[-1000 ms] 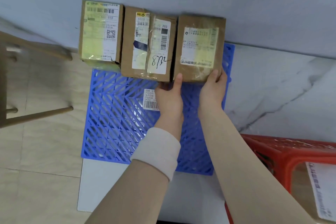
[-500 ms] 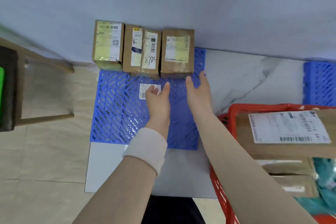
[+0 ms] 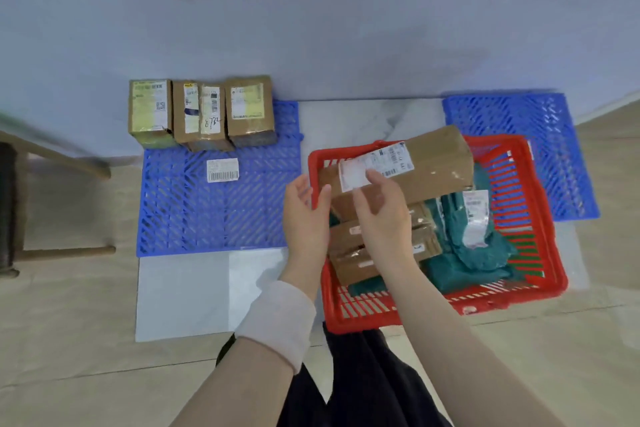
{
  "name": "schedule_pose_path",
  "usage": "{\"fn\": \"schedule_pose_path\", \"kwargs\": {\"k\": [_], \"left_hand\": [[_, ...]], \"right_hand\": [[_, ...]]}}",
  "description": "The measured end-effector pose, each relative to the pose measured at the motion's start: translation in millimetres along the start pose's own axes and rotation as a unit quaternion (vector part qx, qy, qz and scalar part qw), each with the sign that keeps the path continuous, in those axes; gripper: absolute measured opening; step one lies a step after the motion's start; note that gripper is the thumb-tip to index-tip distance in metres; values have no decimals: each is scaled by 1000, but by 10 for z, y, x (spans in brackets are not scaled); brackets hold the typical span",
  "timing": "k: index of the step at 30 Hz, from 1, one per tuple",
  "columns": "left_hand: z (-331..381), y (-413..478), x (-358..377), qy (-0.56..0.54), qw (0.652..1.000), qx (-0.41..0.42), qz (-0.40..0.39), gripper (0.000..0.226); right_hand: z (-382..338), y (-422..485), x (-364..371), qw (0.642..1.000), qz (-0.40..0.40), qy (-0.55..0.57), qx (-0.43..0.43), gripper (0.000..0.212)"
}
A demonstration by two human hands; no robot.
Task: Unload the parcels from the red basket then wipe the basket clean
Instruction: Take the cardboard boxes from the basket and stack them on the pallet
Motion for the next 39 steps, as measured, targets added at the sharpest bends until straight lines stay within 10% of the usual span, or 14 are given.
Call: {"fn": "schedule_pose_path", "kwargs": {"k": [12,23,33,39], "left_hand": [[-391,-509,787,106,991,-18,82,46],[-593,20,667,140,975,-53,167,41],[-566,-56,613,85,974,-71,200,53],[-592,-220,689,-107,986,-111,65,39]], "right_hand": [[1133,481,-1412,994,15,53,98,43],[1333,1375,-1052,964,-28,113,238,81],[1367,1365,-1170,952,-12,202,228,61],[1527,1128,-1476,927,-56,295,223,35]]}}
Point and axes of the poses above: each hand's wrist, its own y-axis towards the middle knuckle, its own x-axis out of the palm, z = x × y, the point moved 9 cm from there along y, towards the middle knuckle, and after that the axes turned 3 degrees about x, right-handed, at the moved point
